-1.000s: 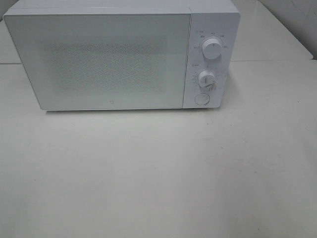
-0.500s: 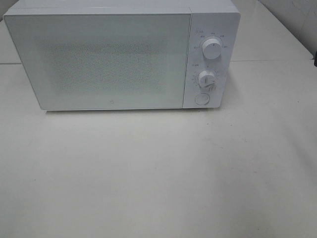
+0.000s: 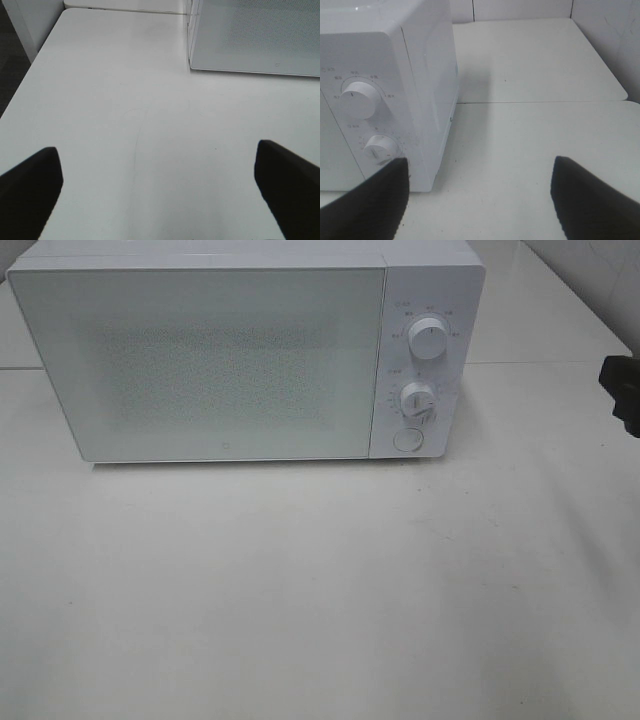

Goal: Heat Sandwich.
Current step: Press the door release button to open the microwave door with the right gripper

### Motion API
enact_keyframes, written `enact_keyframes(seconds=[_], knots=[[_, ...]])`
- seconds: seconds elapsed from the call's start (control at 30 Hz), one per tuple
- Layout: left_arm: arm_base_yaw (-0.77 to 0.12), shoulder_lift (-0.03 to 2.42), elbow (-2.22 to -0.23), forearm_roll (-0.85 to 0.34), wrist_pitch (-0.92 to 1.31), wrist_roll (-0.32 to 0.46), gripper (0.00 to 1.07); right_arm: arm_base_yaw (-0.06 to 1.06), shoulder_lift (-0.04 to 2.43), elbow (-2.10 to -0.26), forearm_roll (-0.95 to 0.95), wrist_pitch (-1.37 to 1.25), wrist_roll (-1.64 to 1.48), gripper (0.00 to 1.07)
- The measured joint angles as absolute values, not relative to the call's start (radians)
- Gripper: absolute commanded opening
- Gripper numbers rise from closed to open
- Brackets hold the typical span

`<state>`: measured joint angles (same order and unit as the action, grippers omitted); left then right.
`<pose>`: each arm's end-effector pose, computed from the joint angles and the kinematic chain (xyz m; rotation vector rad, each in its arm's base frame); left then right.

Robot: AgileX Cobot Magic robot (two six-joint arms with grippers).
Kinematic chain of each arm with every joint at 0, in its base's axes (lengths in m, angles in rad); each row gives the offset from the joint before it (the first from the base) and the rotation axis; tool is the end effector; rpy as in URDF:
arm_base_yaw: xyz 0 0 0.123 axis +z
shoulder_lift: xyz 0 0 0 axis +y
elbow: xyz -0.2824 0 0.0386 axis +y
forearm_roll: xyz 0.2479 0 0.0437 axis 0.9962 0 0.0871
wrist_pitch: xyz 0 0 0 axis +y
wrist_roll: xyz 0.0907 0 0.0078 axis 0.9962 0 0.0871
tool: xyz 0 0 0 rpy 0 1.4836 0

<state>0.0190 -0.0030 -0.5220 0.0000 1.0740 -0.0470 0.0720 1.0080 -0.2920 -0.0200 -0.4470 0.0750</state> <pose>-0.0085 -0.0002 0.2821 -0.0671 2.0315 -0.0176 0.1866 0.0142 0.2361 -0.0195 1.7537 0.1017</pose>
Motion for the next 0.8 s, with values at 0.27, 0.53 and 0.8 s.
enact_keyframes(seconds=[0.27, 0.53, 0.8], knots=[[0.019, -0.003, -0.522, 0.000, 1.074, -0.047, 1.00, 0.156, 1.130, -0.252, 0.046, -0.629, 0.035, 0.76], [0.019, -0.003, -0.522, 0.000, 1.074, -0.047, 1.00, 0.315, 1.274, -0.227, 0.209, -0.776, -0.099, 0.76], [0.019, -0.003, -0.522, 0.000, 1.074, -0.047, 1.00, 0.454, 1.399, -0.228, 0.368, -0.904, -0.156, 0.76]])
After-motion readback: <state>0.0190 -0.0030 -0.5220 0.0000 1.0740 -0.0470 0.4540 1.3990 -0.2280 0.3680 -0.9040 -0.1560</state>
